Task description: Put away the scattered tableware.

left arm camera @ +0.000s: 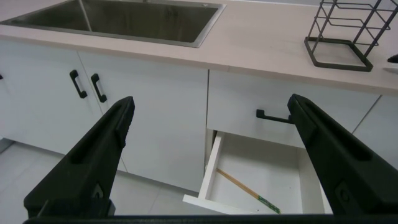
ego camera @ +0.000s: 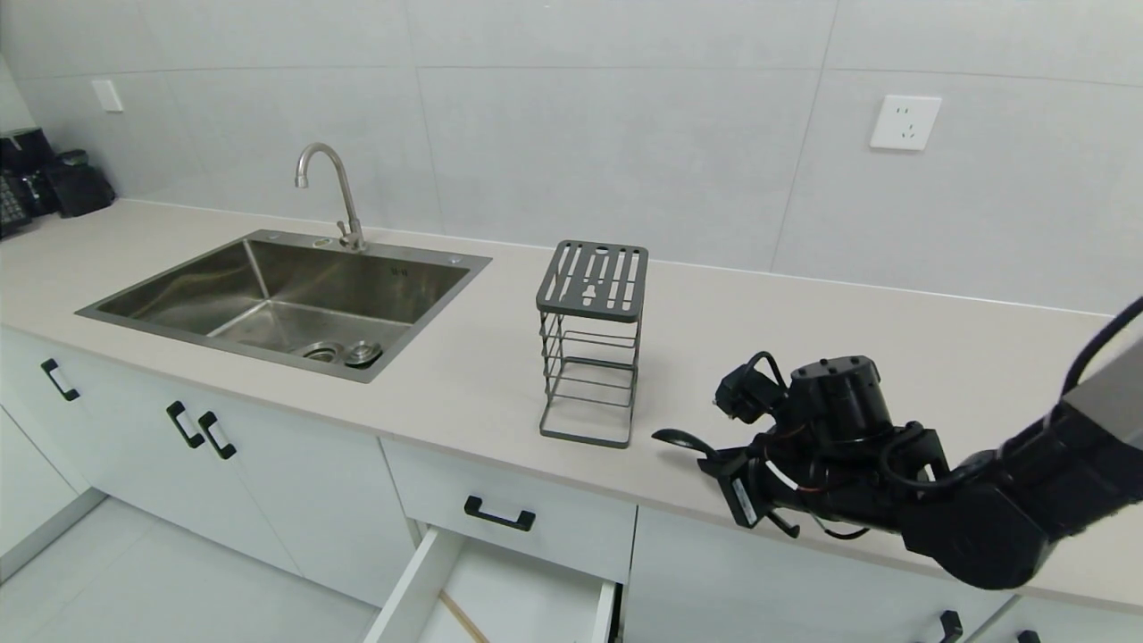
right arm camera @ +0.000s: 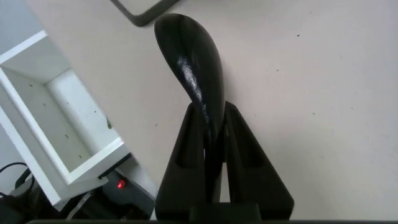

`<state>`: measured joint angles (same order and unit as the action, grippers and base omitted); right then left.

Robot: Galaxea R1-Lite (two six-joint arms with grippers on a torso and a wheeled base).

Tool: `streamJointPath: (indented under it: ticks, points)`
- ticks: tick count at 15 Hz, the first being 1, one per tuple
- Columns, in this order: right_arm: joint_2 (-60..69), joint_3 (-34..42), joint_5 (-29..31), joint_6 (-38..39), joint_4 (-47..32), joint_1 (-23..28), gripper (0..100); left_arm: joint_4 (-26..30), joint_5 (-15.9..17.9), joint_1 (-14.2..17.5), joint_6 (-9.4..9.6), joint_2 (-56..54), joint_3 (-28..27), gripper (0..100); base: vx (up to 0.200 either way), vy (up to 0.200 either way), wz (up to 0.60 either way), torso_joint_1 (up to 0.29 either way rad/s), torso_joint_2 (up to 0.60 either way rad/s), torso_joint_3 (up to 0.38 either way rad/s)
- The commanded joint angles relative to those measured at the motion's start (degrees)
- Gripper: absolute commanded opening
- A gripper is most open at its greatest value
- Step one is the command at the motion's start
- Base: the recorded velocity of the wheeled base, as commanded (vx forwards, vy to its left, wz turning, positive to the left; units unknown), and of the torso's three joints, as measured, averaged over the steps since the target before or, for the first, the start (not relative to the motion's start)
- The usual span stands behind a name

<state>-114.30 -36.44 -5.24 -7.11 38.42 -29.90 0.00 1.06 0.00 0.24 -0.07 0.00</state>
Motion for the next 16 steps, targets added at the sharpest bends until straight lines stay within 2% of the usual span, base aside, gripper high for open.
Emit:
streamJointPath:
  ticks: [1,2,4,5,9,13,15,16]
  points:
    - [6.28,5.15,0.06,-0.01,0.25,-4.64,0,0.00,-0.01,0.00,0.02,0.07,0.00,100,0.000,0.000,0.00,0.000,0.00,0.000]
    - [6.63,5.68,0.06,-0.10,0.25,-5.52,0,0.00,-0.01,0.00,0.02,0.07,0.00,100,0.000,0.000,0.00,0.000,0.00,0.000]
    - [8.22,9.28,0.14,0.87,0.95,-13.25,0,0.00,-0.01,0.00,0.02,0.07,0.00,100,0.000,0.000,0.00,0.000,0.00,0.000]
    - [8.22,8.93,0.14,0.60,1.04,-14.92,0,0.00,-0.01,0.00,0.02,0.07,0.00,100,0.000,0.000,0.00,0.000,0.00,0.000]
    - [8.22,7.61,0.14,0.87,1.04,-18.70,0,0.00,-0.01,0.00,0.02,0.07,0.00,100,0.000,0.000,0.00,0.000,0.00,0.000]
    - [6.46,1.37,0.58,0.69,1.04,-23.01,0,0.00,-0.01,0.00,0.02,0.07,0.00,100,0.000,0.000,0.00,0.000,0.00,0.000]
    - [4.08,-1.00,0.94,-1.07,0.51,-26.08,0,0.00,-0.01,0.00,0.02,0.07,0.00,100,0.000,0.000,0.00,0.000,0.00,0.000]
    - [1.45,-2.06,1.37,-4.58,1.04,-26.26,0,0.00,-0.01,0.00,0.02,0.07,0.00,100,0.000,0.000,0.00,0.000,0.00,0.000]
